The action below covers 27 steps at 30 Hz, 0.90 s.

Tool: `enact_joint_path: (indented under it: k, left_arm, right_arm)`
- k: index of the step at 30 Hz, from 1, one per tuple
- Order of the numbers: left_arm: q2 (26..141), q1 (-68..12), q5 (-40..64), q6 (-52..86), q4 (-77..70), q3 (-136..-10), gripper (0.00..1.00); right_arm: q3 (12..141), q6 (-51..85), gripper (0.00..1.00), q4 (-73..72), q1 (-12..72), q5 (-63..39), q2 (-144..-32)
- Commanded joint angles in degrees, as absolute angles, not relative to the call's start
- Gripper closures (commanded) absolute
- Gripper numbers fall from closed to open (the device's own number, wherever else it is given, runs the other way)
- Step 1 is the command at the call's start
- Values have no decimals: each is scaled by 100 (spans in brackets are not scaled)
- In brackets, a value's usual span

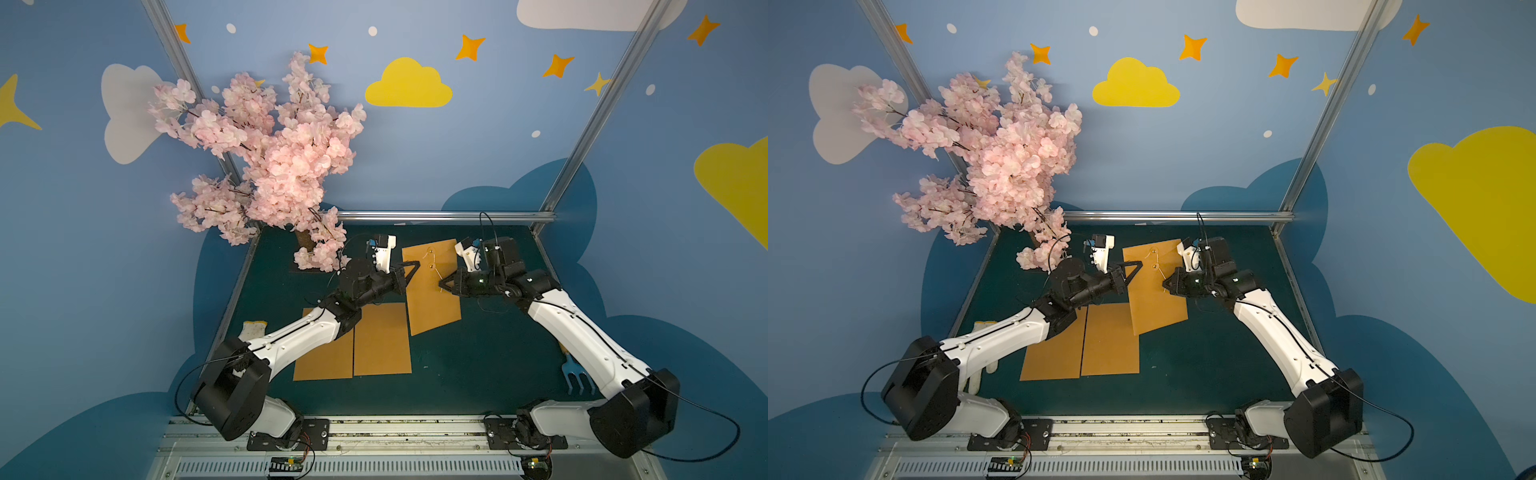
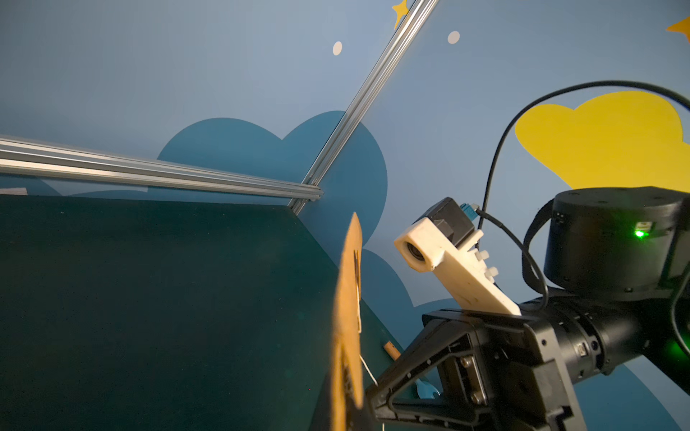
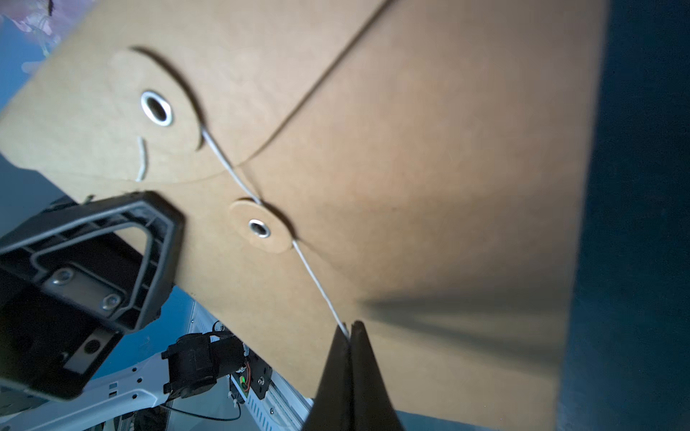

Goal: Open the file bag

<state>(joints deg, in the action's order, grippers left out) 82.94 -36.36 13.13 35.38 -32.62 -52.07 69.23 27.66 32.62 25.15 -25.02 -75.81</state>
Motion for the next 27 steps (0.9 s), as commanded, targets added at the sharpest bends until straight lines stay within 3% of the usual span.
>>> enact_joint_path:
  k: [1, 12, 27]
  left_arm:
    - [8067, -3590, 1301, 3551, -3462, -5150, 97]
    - [8076, -3622, 1572, 3805, -3576, -4816, 97]
    - [8309, -3671, 1508, 3896, -3661, -4859, 98]
  right_arm:
    - [7205, 2408, 100, 3669, 2391, -2149, -7493]
    - [7783, 2240, 100, 3504, 2183, -2309, -7784]
    - [8415, 2202, 100, 3146, 2499, -3185, -8120]
